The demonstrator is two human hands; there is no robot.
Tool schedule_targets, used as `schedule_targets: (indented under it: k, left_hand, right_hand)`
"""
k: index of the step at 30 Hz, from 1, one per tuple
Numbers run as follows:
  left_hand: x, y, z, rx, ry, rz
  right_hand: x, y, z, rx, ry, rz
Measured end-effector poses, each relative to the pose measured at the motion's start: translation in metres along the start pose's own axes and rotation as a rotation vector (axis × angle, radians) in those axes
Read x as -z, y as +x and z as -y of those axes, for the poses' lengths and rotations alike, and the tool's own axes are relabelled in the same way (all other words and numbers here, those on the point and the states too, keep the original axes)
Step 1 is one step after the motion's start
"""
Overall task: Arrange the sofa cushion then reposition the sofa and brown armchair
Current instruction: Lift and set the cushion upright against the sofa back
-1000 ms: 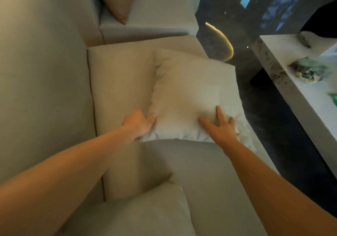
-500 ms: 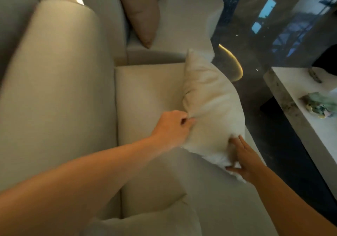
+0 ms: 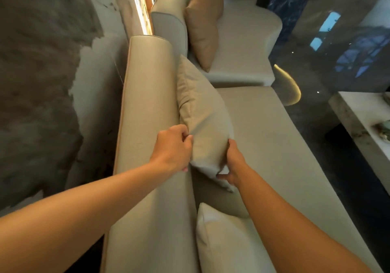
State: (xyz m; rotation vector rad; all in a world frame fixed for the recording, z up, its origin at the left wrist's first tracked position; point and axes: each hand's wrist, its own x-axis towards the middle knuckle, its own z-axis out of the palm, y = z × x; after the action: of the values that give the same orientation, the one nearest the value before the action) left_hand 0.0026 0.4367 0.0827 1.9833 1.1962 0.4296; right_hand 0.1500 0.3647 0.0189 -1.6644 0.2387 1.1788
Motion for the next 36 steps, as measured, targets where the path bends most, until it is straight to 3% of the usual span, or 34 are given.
schedule_targets:
  k: [3,7,11,14,16,20,23,26,28,32,36]
  left_hand:
    - [-0.005,-0.011,0.001,0.045,-0.029,0.059]
    - [-0.001,-0.044,0.011,-0.019,0.162,0.075]
    - [0.003,-0.122,0.021,-0.185,0.351,0.066]
    - [-0.012,-0.214,0.038,-0.186,0.630,-0.083]
    - [-0.027,-0.280,0.041,-0.086,0.648,-0.160]
    - [-0.049,-0.391,0.035,0.097,0.680,-0.187]
    - [-0.064,-0.467,0.027,0.177,0.689,-0.158]
    - [-0.078,-0.534,0.022,0.203,0.699,-0.122]
    - [-0.083,-0.561,0.024,0.206,0.705,-0.110]
    - [-0.090,-0.589,0.031,0.177,0.649,-0.160]
    - [-0.099,-0.618,0.037,0.202,0.619,-0.226]
  right_hand:
    - [0.014,-0.027,-0.002,0.062,-0.100,0.003]
    - [0.043,-0.079,-0.024,0.152,-0.456,0.161]
    - [0.078,-0.126,-0.081,0.483,-0.900,0.198]
    - [0.114,-0.158,-0.142,0.714,-1.073,0.167]
    - [0.149,-0.187,-0.188,0.784,-1.187,0.135]
    - [0.229,-0.257,-0.265,0.809,-1.298,0.239]
    - [0.276,-0.304,-0.307,0.669,-1.279,0.339]
    - [0.311,-0.341,-0.358,0.539,-1.446,0.399]
    - [0.330,-0.359,-0.393,0.586,-1.535,0.309]
    - [0.351,-0.382,-0.433,0.849,-1.612,0.013]
    - [0.354,-0.400,-0.449,0.930,-1.586,-0.087]
